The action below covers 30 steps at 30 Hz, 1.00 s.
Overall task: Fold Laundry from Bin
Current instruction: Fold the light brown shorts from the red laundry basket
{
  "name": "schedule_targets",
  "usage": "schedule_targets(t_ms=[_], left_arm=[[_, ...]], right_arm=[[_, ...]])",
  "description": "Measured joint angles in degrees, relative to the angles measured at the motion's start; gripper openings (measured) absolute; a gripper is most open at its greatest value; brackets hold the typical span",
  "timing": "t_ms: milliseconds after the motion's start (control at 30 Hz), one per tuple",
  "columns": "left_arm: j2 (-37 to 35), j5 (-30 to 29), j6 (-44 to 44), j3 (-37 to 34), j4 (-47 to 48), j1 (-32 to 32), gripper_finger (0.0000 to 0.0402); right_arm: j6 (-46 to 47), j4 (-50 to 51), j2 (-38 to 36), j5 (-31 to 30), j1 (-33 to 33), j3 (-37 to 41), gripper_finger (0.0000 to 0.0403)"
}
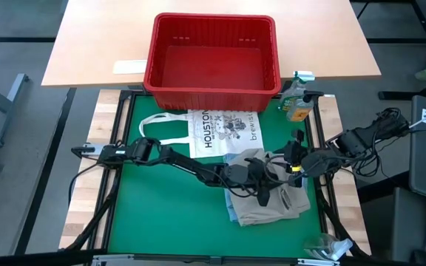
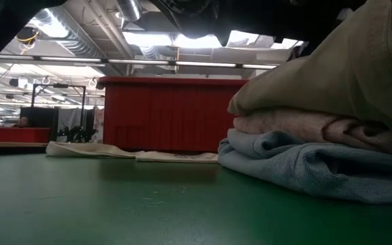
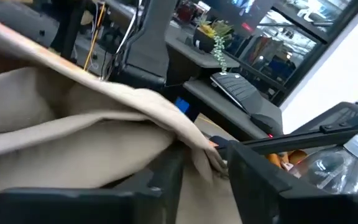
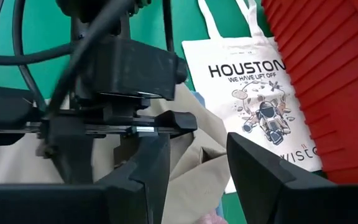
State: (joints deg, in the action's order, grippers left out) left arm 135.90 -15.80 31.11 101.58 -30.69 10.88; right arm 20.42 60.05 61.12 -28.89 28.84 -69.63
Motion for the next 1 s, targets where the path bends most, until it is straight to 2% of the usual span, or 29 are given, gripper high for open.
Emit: schedule_targets(t_ms=[100,200,367,533,767,900,1000], left_arm=[[0.0,0.0,-3.6,0.0,-0.9,0.4,0.0142],[0.0,0.0,-11.5,0.0,-2.9,0.5,0.0160],[-1.1,-0.2,-24.8,0.0,-4.2,0.9,0.0165],[-1.2,-0.1,-27.2,0.0,-6.3,1.2,0.0152],[-1.5,0.2,-29.1,0.0,-7.1,1.4,0.0135],[-5.2,-3.3,-35.9,0.0,0.1,2.0,0.0126],[-9.9,-6.0,-38.4,0.0,11.9,2.4,0.0119]], right_arm=[[-0.1,0.0,-0.1,0.1,0.0,0.0,0.0160],[-0.1,0.0,-0.1,0.8,0.0,0.0,0.0160],[-0.1,0.0,-0.1,4.9,0.0,0.0,0.0160],[-0.1,-0.1,0.0,7.5,0.0,0.0,0.0160],[0.6,-0.1,0.6,7.5,0.0,0.0,0.0160],[1.8,0.1,1.0,7.6,0.0,0.1,0.0160],[1.8,0.3,1.1,7.5,0.0,0.1,0.0160]])
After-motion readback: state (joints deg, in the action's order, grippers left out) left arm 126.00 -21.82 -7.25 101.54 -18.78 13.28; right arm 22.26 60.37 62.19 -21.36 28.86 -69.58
